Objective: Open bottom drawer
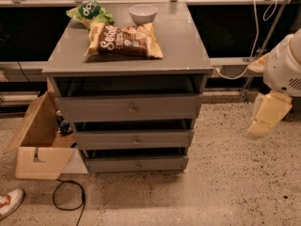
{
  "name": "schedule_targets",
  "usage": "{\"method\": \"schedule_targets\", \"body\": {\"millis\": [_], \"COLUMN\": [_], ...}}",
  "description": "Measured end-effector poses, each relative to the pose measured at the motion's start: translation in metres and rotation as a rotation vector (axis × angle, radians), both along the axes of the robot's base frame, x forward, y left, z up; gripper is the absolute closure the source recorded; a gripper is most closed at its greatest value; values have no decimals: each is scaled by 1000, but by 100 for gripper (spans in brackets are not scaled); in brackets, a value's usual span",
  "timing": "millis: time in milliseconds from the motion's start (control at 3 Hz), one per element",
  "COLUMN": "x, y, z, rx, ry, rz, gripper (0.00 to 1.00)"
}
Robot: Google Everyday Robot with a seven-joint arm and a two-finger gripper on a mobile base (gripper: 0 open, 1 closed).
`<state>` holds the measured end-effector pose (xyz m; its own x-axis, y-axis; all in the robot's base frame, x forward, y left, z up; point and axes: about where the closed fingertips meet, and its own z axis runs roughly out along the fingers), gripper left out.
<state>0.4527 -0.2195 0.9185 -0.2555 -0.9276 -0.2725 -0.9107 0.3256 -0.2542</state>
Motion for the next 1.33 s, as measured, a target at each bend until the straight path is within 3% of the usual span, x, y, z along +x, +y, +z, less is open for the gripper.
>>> {"method": "schedule_targets", "body": {"millis": [333,667,1000,1333], "x": [0,-6,-11,-16], "y": [0,3,10,28], "z": [0,1,-49,-152], "rx": [0,-12,31,82], "ry": [0,-53,-54,10], "rz": [0,37,93,141], "gripper": [0,0,0,0]}}
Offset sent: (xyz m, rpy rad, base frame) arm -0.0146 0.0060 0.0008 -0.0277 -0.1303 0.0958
